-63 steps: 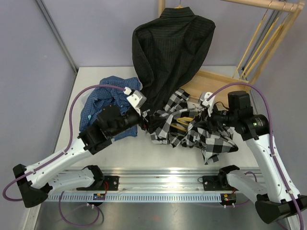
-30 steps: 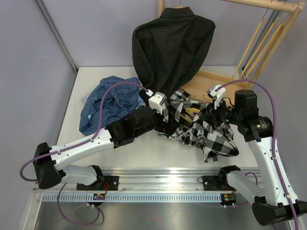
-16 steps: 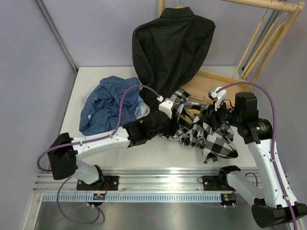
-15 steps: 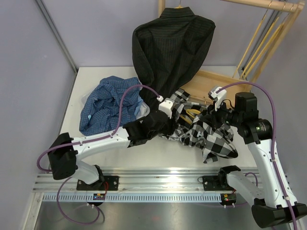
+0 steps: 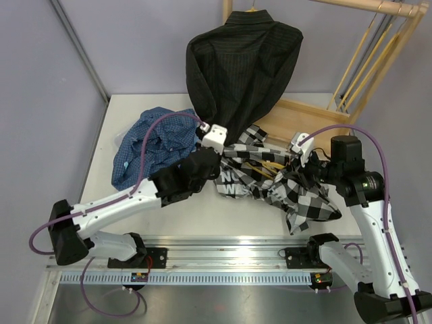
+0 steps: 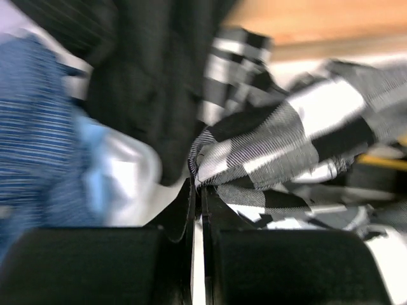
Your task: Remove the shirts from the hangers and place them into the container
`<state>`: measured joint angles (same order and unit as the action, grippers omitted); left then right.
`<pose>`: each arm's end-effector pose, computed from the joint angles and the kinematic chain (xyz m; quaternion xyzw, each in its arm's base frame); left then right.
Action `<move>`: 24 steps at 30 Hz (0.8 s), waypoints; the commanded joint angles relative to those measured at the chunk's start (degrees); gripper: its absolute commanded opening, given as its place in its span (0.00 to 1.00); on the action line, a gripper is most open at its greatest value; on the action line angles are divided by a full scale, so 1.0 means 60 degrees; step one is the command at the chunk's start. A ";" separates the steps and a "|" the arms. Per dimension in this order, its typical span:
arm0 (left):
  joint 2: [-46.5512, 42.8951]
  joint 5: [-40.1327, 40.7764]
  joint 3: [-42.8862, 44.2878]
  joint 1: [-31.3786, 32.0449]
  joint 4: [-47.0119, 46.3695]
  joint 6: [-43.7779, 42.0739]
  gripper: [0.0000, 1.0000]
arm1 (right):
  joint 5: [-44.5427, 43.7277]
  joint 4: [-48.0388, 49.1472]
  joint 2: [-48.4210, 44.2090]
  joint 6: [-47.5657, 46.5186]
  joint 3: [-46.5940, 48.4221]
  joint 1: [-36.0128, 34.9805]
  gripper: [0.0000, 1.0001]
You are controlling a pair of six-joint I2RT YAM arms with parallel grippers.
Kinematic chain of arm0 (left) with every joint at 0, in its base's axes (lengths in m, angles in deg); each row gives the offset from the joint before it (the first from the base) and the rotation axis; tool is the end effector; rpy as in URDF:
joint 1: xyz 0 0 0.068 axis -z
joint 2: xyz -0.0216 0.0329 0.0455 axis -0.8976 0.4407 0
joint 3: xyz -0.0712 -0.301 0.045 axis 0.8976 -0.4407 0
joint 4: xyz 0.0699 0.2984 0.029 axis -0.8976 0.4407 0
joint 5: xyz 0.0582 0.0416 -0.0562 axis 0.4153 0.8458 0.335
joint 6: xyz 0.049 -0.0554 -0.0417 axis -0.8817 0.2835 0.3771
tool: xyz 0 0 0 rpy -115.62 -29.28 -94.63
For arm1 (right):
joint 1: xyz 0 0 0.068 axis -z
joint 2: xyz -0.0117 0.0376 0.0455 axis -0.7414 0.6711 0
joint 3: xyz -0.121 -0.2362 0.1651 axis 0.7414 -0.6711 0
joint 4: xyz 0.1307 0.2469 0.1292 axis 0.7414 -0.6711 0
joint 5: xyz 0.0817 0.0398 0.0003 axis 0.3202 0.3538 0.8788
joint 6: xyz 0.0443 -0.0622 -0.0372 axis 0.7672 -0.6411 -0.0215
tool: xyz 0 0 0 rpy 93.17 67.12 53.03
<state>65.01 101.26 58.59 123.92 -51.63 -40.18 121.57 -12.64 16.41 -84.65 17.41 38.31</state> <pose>0.2145 -0.2871 0.3437 0.1753 0.8025 -0.1005 0.5613 0.1834 0.0733 0.3907 -0.4319 0.7617 0.1775 0.4492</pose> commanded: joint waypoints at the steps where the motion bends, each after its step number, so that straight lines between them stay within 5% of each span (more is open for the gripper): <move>1: -0.0691 0.1690 0.0995 -0.0402 0.0501 -0.1213 0.00 | 0.0239 -0.0729 -0.0390 -0.1576 0.0658 0.0081 0.00; 7: -0.0150 0.1591 0.1614 -0.0872 0.2246 -0.1302 0.00 | 0.0839 -0.1360 -0.0405 -0.2151 0.1360 0.0081 0.00; 14: 0.0042 0.1092 0.1129 -0.1018 0.1926 -0.1184 0.00 | 0.2759 -0.2621 -0.0142 -0.3381 0.2124 0.0081 0.00; 19: -0.0821 -0.0253 0.1305 -0.1004 0.1545 -0.1228 0.00 | 0.2059 -0.2021 0.0179 -0.3089 0.1671 0.0081 0.00; 24: -0.1351 0.0152 0.1275 -0.1222 0.1514 -0.1711 0.00 | 0.2640 -0.2517 0.0357 -0.3818 0.1582 0.0081 0.00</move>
<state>59.59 100.23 65.30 118.39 -39.83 -47.66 133.83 -25.93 18.66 -103.27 26.62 38.48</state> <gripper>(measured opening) 0.017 0.212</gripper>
